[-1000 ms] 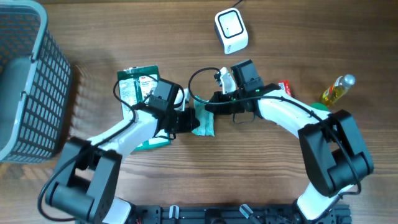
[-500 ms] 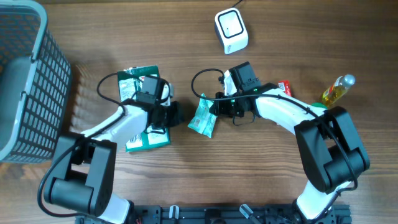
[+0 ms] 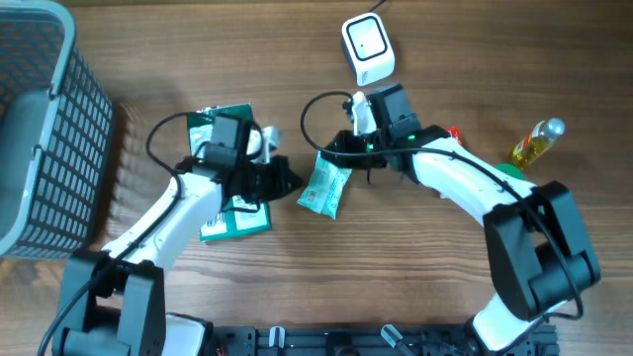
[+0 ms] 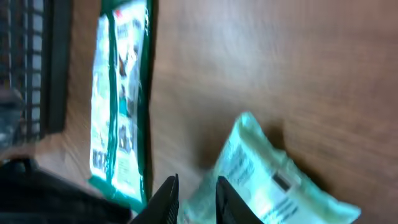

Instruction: Scan the item barcode

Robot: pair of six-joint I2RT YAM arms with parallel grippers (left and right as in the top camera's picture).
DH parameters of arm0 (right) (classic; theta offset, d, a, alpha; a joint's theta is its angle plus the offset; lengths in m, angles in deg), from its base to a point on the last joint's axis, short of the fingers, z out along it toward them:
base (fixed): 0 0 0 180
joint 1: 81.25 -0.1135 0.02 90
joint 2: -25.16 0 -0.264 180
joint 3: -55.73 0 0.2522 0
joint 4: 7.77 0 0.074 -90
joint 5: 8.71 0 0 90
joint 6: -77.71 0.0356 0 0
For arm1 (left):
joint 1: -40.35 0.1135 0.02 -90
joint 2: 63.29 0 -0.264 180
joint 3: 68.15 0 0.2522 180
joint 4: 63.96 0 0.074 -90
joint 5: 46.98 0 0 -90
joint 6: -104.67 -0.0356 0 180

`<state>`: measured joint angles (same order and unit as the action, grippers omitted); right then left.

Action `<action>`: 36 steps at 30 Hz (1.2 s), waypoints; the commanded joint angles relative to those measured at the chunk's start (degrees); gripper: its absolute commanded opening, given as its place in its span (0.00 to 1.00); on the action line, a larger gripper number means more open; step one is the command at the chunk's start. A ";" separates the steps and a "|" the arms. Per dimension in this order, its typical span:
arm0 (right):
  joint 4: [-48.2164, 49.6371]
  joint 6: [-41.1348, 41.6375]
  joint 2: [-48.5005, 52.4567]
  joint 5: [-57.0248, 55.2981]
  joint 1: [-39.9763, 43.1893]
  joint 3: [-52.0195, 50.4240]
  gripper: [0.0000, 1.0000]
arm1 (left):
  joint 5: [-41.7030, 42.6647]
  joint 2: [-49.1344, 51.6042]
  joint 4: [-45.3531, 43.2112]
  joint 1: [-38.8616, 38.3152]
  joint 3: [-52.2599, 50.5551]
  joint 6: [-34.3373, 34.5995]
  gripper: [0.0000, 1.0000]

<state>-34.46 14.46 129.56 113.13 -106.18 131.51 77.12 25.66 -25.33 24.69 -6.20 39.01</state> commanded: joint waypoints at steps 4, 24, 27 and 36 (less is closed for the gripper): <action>0.68 -1.25 -0.59 -11.04 0.13 1.01 0.17 | -8.94 0.83 -0.48 -9.68 0.46 3.37 0.04; -23.87 -1.31 3.93 -12.20 -0.20 0.87 0.30 | -20.48 8.46 -4.26 -10.95 0.52 4.42 0.09; -23.82 -1.27 3.80 -12.09 -0.13 0.94 0.39 | -17.97 6.32 -3.91 -8.26 1.75 4.33 0.10; -21.57 -8.55 -1.49 -9.09 0.00 2.25 0.86 | -12.70 2.86 -3.82 -4.31 4.44 4.22 0.13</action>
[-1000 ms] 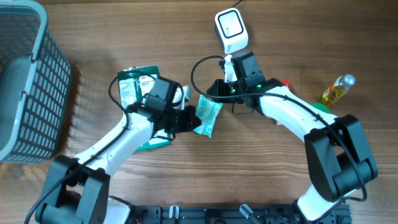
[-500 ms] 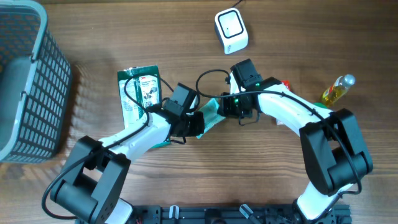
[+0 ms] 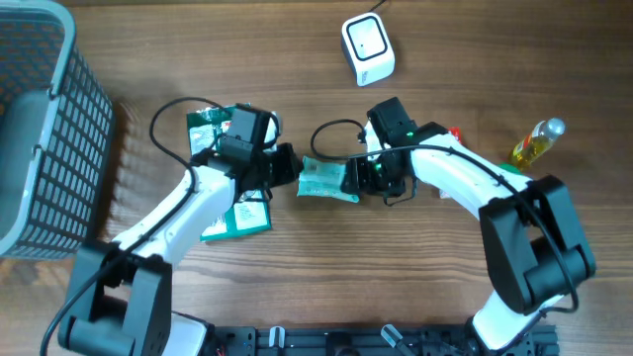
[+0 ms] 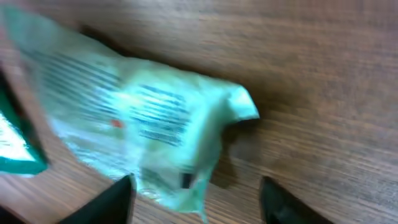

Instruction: Scan the item barcode

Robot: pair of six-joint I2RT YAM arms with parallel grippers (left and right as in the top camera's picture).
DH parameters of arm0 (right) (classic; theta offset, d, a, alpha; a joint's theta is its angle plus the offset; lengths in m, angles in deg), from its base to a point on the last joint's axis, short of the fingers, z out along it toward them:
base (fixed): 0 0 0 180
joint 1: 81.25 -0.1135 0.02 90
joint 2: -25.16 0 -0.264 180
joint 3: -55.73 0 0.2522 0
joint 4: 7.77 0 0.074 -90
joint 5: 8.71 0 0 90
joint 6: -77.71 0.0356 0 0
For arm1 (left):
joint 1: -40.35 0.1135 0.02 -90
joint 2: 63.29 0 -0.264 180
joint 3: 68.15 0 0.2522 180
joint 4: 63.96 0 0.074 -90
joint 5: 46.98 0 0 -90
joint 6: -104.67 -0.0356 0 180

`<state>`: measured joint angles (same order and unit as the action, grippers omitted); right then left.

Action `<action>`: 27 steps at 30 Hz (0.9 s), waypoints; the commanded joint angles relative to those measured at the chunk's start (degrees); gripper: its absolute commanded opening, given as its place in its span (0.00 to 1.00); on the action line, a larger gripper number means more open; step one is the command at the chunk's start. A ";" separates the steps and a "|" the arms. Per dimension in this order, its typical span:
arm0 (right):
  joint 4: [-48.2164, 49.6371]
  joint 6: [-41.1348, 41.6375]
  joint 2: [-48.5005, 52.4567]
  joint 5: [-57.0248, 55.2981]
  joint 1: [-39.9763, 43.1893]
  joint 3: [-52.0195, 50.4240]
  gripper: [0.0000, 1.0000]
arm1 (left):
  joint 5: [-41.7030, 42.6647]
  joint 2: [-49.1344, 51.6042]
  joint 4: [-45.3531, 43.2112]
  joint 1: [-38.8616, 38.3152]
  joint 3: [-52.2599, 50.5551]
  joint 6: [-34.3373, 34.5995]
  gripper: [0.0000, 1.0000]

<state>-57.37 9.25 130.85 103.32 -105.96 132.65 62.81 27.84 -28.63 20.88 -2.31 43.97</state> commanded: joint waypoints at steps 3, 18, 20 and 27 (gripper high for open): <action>1.51 -0.70 -2.01 2.32 -0.09 1.01 0.85 | 1.60 4.94 -2.80 -1.81 0.55 -0.74 0.13; 15.37 15.50 0.33 5.05 -0.07 -8.44 0.60 | 1.16 11.41 -4.15 -2.08 0.52 -1.25 0.14; 17.53 18.03 0.33 5.07 0.11 -10.64 0.61 | 1.16 11.43 -4.00 -2.08 0.48 -1.90 0.14; 31.67 20.48 0.33 8.04 0.20 -15.67 0.42 | 1.16 11.41 -4.00 -2.08 0.44 -1.90 0.14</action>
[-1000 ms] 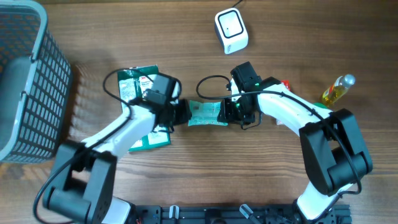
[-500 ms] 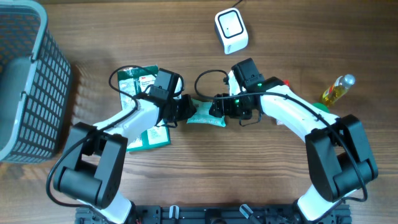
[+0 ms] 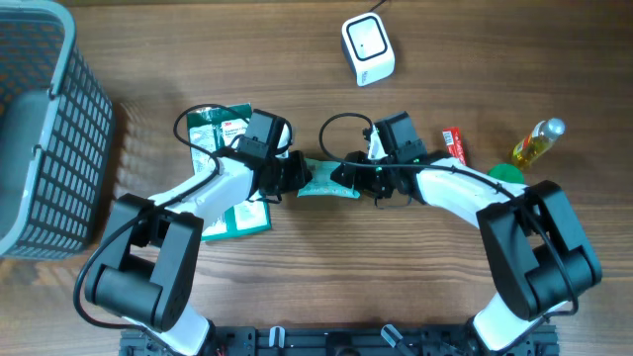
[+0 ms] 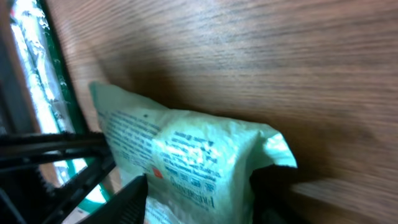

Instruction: Scan the item barcode

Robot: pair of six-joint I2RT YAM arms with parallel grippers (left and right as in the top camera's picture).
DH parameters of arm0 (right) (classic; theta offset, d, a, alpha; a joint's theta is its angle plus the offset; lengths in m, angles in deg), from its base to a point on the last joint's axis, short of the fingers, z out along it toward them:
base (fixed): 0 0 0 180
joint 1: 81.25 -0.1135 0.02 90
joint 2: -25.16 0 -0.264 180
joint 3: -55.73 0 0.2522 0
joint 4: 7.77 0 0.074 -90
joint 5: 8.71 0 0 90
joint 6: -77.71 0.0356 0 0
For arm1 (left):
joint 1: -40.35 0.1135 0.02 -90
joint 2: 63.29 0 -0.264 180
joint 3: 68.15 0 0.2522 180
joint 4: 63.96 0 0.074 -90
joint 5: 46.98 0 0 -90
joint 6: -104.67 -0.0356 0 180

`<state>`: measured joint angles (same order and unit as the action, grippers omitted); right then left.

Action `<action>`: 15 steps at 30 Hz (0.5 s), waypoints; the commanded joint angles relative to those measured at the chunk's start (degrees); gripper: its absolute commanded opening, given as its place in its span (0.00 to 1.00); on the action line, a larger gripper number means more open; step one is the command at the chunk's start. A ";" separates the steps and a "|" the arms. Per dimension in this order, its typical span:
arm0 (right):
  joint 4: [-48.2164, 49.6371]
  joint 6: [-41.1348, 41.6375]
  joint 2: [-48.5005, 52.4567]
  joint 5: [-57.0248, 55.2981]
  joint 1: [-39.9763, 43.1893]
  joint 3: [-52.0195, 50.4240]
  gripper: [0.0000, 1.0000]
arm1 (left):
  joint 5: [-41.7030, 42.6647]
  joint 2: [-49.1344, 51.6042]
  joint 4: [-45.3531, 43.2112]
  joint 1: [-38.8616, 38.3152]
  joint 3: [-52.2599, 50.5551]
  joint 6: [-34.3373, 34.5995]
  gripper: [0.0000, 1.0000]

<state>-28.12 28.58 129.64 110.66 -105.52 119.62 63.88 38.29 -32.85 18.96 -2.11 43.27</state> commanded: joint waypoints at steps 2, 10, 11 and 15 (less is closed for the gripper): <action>2.71 1.05 1.53 0.24 -0.24 -2.80 0.33 | 0.07 0.98 0.22 -0.15 0.24 -1.20 0.14; 2.54 -1.88 1.53 0.07 -0.24 -2.80 0.22 | -1.18 0.70 -0.31 1.03 0.35 -1.20 0.11; 2.60 -1.92 1.53 0.04 -0.24 -2.80 0.22 | -1.18 0.28 -0.42 1.64 0.66 -1.20 0.10; 3.21 -3.43 1.46 0.07 -0.24 -2.78 0.21 | -1.16 -4.42 -0.17 7.02 3.15 -1.20 0.10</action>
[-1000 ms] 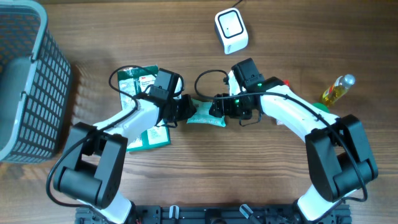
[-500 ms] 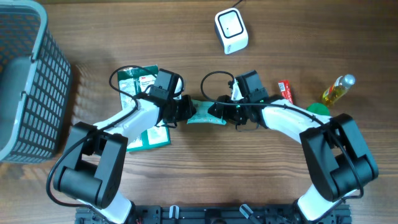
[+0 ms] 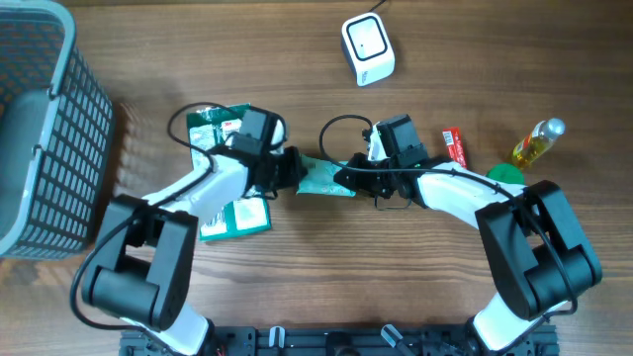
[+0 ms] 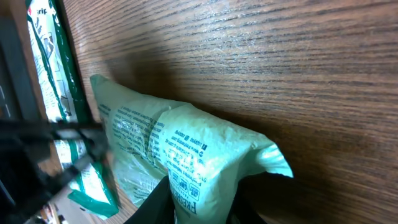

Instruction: Scan the item barcode

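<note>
A pale green printed packet (image 3: 321, 179) lies on the wood between my two arms. My right gripper (image 3: 345, 179) is at its right end. In the right wrist view the gripper (image 4: 202, 208) is shut on the packet (image 4: 186, 158), one dark finger (image 4: 160, 202) on each side of it. My left gripper (image 3: 291, 170) is at the packet's left end; there it shows only as a dark blur (image 4: 43, 146), so its state is unclear. The white scanner (image 3: 368, 48) stands at the far middle of the table.
A dark green packet (image 3: 220, 127) lies under my left arm. A grey mesh basket (image 3: 40, 129) fills the far left. A red stick (image 3: 452, 146), a green lid (image 3: 506, 171) and a yellow bottle (image 3: 535, 142) lie at the right.
My right gripper's fingers, which stood wide on either side of the packet's end, have shut on it. The left gripper's fingers, sharp before, now blur at the far end. The arms barely shifted.
At first the pale packet lay tilted between the arms, the right gripper shut just above it. Then it lay level with the right gripper open over it and the left gripper at its left end. Both grippers then stood at its ends, and now the right one grips it.
</note>
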Robot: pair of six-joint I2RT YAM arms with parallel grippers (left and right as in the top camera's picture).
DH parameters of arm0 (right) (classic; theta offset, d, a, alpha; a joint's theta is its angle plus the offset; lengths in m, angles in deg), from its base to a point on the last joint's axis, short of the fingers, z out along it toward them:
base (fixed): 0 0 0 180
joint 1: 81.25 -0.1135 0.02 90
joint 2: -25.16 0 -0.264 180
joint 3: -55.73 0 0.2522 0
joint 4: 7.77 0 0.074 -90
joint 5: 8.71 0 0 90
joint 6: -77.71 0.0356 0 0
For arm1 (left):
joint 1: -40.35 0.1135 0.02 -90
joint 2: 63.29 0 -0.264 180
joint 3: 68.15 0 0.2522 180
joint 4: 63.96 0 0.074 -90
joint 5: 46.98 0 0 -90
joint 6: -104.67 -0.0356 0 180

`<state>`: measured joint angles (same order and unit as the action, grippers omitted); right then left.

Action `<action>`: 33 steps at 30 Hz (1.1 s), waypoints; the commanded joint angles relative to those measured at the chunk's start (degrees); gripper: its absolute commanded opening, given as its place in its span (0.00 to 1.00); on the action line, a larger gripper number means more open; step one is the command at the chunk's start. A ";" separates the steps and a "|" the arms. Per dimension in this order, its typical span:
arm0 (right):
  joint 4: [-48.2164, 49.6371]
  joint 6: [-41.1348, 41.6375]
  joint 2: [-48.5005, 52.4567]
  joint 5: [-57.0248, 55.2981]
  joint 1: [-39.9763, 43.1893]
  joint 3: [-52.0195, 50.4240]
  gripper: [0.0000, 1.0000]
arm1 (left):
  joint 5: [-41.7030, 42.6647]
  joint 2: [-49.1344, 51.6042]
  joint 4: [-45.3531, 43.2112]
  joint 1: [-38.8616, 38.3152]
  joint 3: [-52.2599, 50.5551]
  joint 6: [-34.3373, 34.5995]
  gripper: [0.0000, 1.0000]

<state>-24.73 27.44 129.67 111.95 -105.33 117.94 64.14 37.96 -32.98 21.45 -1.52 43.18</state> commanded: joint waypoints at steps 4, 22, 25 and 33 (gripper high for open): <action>1.03 -5.16 1.36 -0.74 -0.44 -1.09 0.24 | -1.44 -9.22 0.35 10.10 2.89 -1.11 0.11; 2.91 -8.02 -0.92 4.79 0.28 -0.46 0.44 | 6.45 -9.60 9.81 7.45 2.34 -4.57 0.04; 2.91 -8.13 -0.92 9.51 2.58 -0.46 0.46 | 6.27 -8.61 9.20 4.31 2.05 -4.50 0.04; 1.64 -8.70 -0.85 9.44 4.92 -0.59 0.45 | 4.76 -0.57 5.92 1.86 1.95 -4.09 0.05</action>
<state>-23.18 20.34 129.93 120.12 -100.28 117.57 69.45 34.25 -26.58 23.46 0.97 39.80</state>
